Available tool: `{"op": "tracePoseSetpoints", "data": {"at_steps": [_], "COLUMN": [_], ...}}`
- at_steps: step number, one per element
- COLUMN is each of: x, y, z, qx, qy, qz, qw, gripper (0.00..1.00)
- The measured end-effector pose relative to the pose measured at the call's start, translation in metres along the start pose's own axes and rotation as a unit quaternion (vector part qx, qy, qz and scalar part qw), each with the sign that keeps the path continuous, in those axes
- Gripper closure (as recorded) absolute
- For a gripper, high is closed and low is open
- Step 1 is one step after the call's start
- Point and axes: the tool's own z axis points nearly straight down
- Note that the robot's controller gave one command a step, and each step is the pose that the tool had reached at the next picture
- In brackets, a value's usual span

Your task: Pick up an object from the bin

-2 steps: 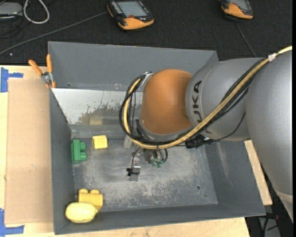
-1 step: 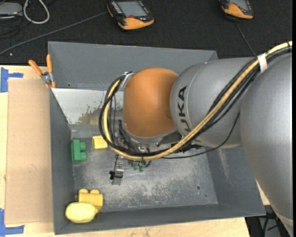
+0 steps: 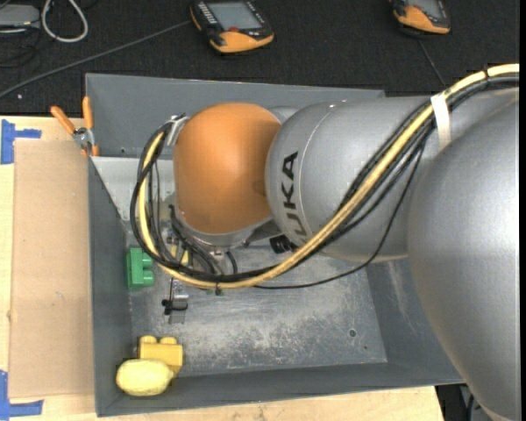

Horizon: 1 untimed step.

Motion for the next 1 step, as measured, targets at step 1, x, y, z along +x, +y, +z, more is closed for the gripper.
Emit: {"op": "tracePoseSetpoints", "data": {"at_steps": [1], "x": [0.0024], "y": [-0.0331], "z": [-0.0531], "qx": [0.0], "qy": [0.0004], "qz": [0.037], "qw": [0.9993], "gripper": [0.0]}}
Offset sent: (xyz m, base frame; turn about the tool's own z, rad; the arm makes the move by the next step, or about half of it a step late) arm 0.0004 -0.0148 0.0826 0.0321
